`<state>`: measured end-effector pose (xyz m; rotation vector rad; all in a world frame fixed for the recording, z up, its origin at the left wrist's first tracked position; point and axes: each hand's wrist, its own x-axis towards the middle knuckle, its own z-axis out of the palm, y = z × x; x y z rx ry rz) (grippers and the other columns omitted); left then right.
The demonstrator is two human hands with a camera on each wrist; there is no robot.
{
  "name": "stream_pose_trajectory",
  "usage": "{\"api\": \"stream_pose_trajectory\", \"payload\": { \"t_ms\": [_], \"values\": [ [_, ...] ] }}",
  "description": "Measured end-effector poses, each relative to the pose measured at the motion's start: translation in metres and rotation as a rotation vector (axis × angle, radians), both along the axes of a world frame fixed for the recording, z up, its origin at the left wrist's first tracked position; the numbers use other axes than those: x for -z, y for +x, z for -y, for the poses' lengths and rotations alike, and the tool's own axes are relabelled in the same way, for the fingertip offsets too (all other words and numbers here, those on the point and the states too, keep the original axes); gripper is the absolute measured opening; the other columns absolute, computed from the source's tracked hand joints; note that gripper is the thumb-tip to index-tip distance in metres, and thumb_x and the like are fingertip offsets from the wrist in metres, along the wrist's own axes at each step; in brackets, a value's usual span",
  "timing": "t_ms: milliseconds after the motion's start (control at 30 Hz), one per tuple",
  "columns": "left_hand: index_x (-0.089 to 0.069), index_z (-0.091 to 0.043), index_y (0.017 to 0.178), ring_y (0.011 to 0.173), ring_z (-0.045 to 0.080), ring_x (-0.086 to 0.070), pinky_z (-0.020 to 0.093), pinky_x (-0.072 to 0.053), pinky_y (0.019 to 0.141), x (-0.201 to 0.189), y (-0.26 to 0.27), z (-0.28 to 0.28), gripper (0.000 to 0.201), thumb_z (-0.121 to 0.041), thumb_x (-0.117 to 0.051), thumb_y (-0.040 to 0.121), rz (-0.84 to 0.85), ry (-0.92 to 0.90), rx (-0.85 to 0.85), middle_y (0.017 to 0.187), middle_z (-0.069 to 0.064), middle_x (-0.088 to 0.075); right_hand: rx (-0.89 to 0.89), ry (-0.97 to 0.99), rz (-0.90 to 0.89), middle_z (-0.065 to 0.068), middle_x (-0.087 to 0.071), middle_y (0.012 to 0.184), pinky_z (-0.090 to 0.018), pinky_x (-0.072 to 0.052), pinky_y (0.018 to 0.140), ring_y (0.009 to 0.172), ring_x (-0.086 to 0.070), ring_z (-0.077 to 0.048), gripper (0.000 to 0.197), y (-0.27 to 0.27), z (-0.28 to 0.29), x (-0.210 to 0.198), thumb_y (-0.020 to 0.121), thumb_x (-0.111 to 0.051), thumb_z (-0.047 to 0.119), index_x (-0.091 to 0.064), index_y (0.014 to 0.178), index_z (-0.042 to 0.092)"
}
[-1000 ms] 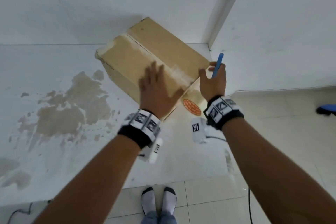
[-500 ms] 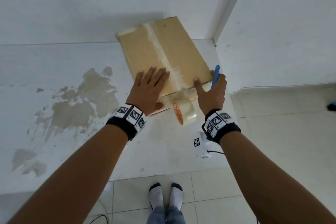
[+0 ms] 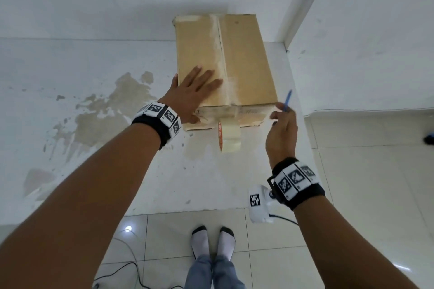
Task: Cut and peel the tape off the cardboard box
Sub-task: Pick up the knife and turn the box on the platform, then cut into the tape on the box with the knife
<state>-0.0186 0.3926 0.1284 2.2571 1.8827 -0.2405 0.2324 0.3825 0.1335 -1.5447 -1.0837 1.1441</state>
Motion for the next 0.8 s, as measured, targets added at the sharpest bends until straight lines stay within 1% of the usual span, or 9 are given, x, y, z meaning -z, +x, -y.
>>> {"api": "stream_pose_trajectory", "payload": {
  "t_ms": [67,167,267,333,433,500,567,667,800],
  "values": [
    [0.008,-0.031,0.163,0.157,0.028,0.019,0.072,-0.018,0.117,-0.001,0.0,0.0,0.128,-0.033,-0.086,0.077,0.01,0.001,0.001,0.172,-0.001,0.016,-0.153,-0.022,0.002,0.005,-0.058,0.092,-0.031,-0.043,0.08,0.075,-0.049,-0.009,0.037,0.005,0.015,0.004,0.1,-0.03,0.013,-0.057,0.125,0.018],
    [0.007,-0.03,0.163,0.157,0.028,0.019,0.072,-0.018,0.117,-0.001,0.0,0.001,0.127,-0.034,-0.086,0.077,0.011,0.007,-0.006,0.172,-0.001,0.015,-0.367,-0.104,-0.235,0.001,-0.064,0.095,-0.029,-0.053,0.066,0.069,-0.055,-0.012,0.034,0.007,0.035,0.002,0.107,-0.037,0.011,-0.048,0.137,0.019],
    [0.007,-0.03,0.163,0.157,0.027,0.019,0.071,-0.019,0.116,0.001,0.001,0.001,0.129,-0.035,-0.087,0.075,0.001,0.013,-0.01,0.172,-0.001,0.015,-0.439,-0.151,-0.363,0.0,-0.062,0.084,-0.025,-0.043,0.048,0.056,-0.046,-0.011,0.034,0.005,0.046,0.002,0.108,-0.039,0.018,-0.047,0.141,0.02],
    [0.007,-0.031,0.162,0.157,0.027,0.018,0.072,-0.02,0.116,0.003,0.001,0.001,0.13,-0.035,-0.088,0.074,-0.007,0.024,-0.013,0.172,-0.001,0.014,-0.469,-0.169,-0.385,0.002,-0.059,0.085,-0.024,-0.04,0.05,0.058,-0.042,-0.011,0.036,0.001,0.049,0.006,0.108,-0.037,0.017,-0.049,0.142,0.018],
    [0.007,-0.031,0.162,0.157,0.027,0.017,0.072,-0.02,0.116,0.004,0.0,0.001,0.13,-0.035,-0.089,0.073,-0.009,0.028,-0.02,0.172,-0.002,0.013,-0.535,-0.163,-0.427,0.001,-0.061,0.102,-0.027,-0.047,0.062,0.072,-0.048,-0.012,0.039,-0.004,0.054,0.011,0.108,-0.036,0.01,-0.047,0.144,0.019],
    [0.006,-0.031,0.162,0.158,0.027,0.017,0.072,-0.021,0.117,0.005,0.001,0.001,0.131,-0.034,-0.089,0.073,-0.004,0.026,-0.022,0.172,-0.002,0.013,-0.559,-0.114,-0.39,0.002,-0.065,0.106,-0.026,-0.05,0.065,0.074,-0.052,-0.012,0.04,-0.006,0.058,0.014,0.107,-0.037,0.008,-0.046,0.145,0.016],
    [0.006,-0.031,0.162,0.158,0.027,0.017,0.072,-0.021,0.117,0.005,0.002,0.002,0.131,-0.034,-0.089,0.072,0.0,0.029,-0.023,0.172,-0.002,0.013,-0.512,-0.078,-0.348,0.002,-0.069,0.098,-0.026,-0.048,0.059,0.065,-0.05,-0.012,0.034,-0.008,0.06,0.015,0.107,-0.041,0.011,-0.053,0.139,0.012],
    [0.007,-0.032,0.162,0.158,0.026,0.017,0.071,-0.02,0.117,0.006,0.001,0.001,0.131,-0.035,-0.089,0.073,0.0,0.029,-0.029,0.172,-0.003,0.013,-0.385,-0.088,-0.309,0.002,-0.065,0.076,-0.022,-0.037,0.048,0.052,-0.041,-0.011,0.024,-0.007,0.063,0.018,0.104,-0.049,0.019,-0.065,0.117,0.007],
    [0.007,-0.033,0.162,0.158,0.026,0.016,0.07,-0.022,0.117,0.007,0.001,0.001,0.131,-0.036,-0.089,0.073,0.006,0.028,-0.028,0.172,-0.004,0.013,-0.303,-0.138,-0.207,0.004,-0.053,0.057,-0.019,-0.03,0.043,0.045,-0.034,-0.008,0.033,-0.003,0.062,0.025,0.099,-0.057,0.032,-0.062,0.095,0.0]
  ]
}}
